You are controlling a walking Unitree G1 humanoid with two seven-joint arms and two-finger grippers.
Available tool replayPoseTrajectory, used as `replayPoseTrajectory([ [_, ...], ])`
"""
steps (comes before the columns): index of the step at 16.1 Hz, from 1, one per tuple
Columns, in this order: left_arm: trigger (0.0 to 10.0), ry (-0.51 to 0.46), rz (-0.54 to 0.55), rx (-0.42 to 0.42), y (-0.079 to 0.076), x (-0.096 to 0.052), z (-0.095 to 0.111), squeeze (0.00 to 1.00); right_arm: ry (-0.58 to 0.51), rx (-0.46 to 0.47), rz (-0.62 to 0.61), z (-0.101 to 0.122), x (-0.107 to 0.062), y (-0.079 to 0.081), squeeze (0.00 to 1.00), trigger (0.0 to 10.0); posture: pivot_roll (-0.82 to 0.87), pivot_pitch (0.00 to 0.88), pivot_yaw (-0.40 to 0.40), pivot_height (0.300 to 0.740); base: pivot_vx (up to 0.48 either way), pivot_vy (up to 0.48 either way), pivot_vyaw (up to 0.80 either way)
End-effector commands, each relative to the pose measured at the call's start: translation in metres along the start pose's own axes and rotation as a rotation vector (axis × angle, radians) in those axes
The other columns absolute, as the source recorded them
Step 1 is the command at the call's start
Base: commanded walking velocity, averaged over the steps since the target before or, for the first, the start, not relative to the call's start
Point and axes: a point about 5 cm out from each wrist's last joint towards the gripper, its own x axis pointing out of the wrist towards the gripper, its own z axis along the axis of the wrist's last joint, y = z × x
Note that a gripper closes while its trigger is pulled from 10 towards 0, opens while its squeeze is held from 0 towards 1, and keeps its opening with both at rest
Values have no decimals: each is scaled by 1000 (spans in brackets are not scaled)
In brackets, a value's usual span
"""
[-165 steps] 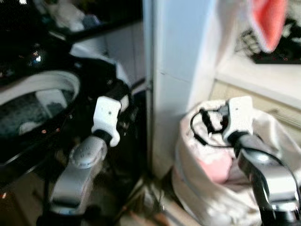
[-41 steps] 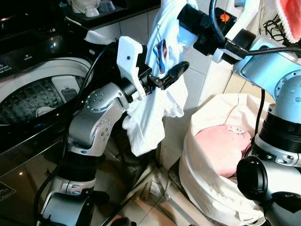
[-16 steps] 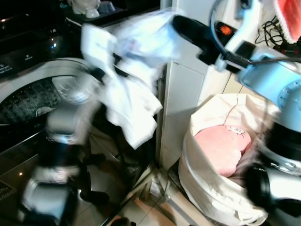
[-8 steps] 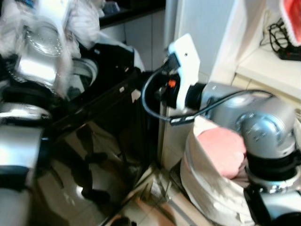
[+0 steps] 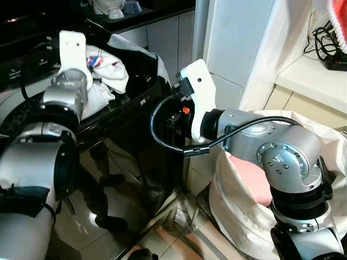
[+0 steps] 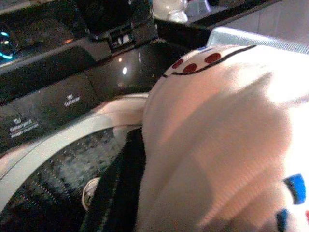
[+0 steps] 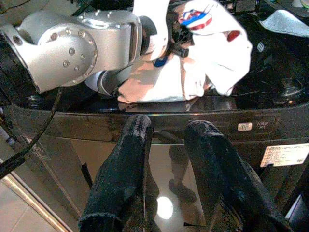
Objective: Clothes washing
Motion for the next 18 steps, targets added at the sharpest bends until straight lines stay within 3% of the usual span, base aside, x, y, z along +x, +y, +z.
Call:
replayPoseTrajectory([
  [1, 10000, -7, 0, -19, 5, 0, 7, 1000, -2, -17, 3, 2, -2, 4, 0, 10000, -16, 0, 68, 740, 0, 0, 0],
  [4, 10000, 1, 4, -14, 8, 0, 4, 1000, -5, -23, 2, 2, -2, 3, 0, 10000, -16, 0, 68, 740, 0, 0, 0],
  [8, 10000, -5, 49, 100, 18, 0, 3, 1000, -14, -38, 10, 5, 0, 2, 0, 10000, 24, 0, 40, 740, 0, 0, 0],
  [13, 10000, -24, 73, 94, 23, 0, 0, 1000, -23, -35, -16, 6, 2, -2, 0, 10000, 32, 0, 38, 740, 0, 0, 0],
  [18, 10000, 26, 48, 117, 23, 0, -14, 1000, -21, -27, -31, 4, 5, -5, 0, 10000, 57, 0, 31, 740, 0, 0, 0],
])
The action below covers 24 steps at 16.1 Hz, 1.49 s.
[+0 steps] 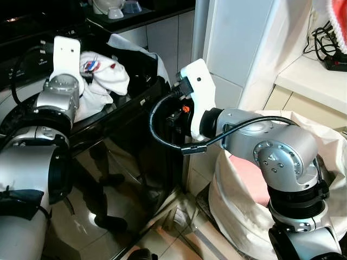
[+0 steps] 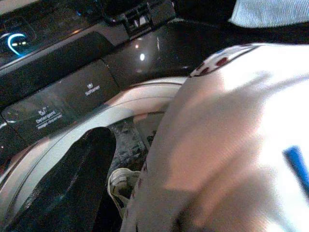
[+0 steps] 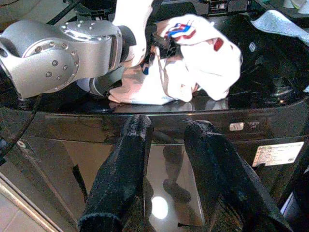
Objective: Clothes washing
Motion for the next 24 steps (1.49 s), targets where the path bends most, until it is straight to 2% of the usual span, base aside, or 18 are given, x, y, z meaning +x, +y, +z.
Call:
replayPoseTrajectory([
  [1, 10000, -12, -10, 23, 7, -1, 3, 1000, -13, -21, 0, 5, 2, 1, 0, 10000, 57, 0, 31, 740, 0, 0, 0],
  [2, 10000, -25, -70, -1, 7, -2, 2, 0, -15, -19, -6, 5, 1, 0, 0, 10000, 56, 0, 34, 740, 0, 0, 0],
  [3, 10000, -25, -112, -31, 7, -3, 2, 0, -15, -15, -12, 4, 1, -1, 0, 10000, 57, 0, 34, 740, 0, 0, 0],
  [5, 10000, -8, -175, -41, 19, -12, 1, 0, -15, -12, -21, 4, -1, -3, 0, 10000, 61, 0, 30, 740, 0, 0, 0],
  [7, 10000, -7, -219, -13, 31, -23, 0, 0, -13, -14, -26, 4, -1, -4, 0, 10000, 64, 0, 28, 740, 0, 0, 0],
  [8, 10000, -36, -224, 18, 40, -30, 2, 0, -14, -18, -28, 4, -1, -5, 0, 10000, 64, 0, 27, 740, 0, 0, 0],
  [9, 10000, -155, -273, 9, 44, -41, 12, 0, -22, -18, -44, 5, -2, -7, 0, 10000, 68, 0, 24, 740, 0, 0, 0],
  [10, 10000, -304, -353, -42, 38, -56, 25, 0, -52, -10, -104, 5, -4, -14, 0, 10000, 77, 0, 14, 740, 0, 0, 0],
  [11, 10000, -386, -406, -58, 29, -67, 30, 0, -86, -27, -160, 6, -8, -20, 0, 10000, 86, 0, 5, 740, 0, 0, 0],
  [12, 10000, -426, -450, -89, 8, -78, 30, 0, -124, -43, -233, 5, -13, -28, 0, 10000, 92, 0, 1, 740, 0, 0, 0],
  [13, 10000, -421, -490, -136, -11, -86, 25, 0, -135, -50, -293, 3, -17, -34, 0, 10000, 92, 0, -2, 740, 0, 0, 0],
  [14, 10000, -411, -532, -221, -43, -102, 12, 0, -153, -36, -385, -3, -25, -43, 0, 10000, 85, 0, 5, 740, 0, 0, 0],
  [15, 10000, -375, -512, -259, -60, -109, -5, 0, -160, -14, -448, -11, -32, -48, 0, 10000, 68, 0, 19, 740, 0, 0, 0],
  [16, 10000, -360, -500, -269, -63, -111, -10, 0, -161, -9, -467, -14, -34, -49, 0, 10000, 64, 0, 22, 740, 0, 0, 0],
  [17, 10000, -304, -525, -234, -76, -118, -29, 0, -151, 13, -510, -26, -40, -51, 0, 10000, 55, 0, 32, 740, 0, 0, 0],
  [20, 10000, -293, -566, -185, -84, -124, -33, 0, -127, -7, -545, -37, -43, -49, 0, 10000, 51, 0, 37, 740, -204, 0, 0],
  [22, 10000, -278, -551, -194, -86, -126, -38, 0, -122, -47, -581, -43, -46, -51, 0, 10000, 46, 0, 42, 740, 0, 0, 0],
  [24, 10000, -279, -545, -190, -87, -129, -39, 0, -119, -65, -562, -46, -46, -49, 0, 10000, 45, 0, 42, 740, 0, -186, 0],
])
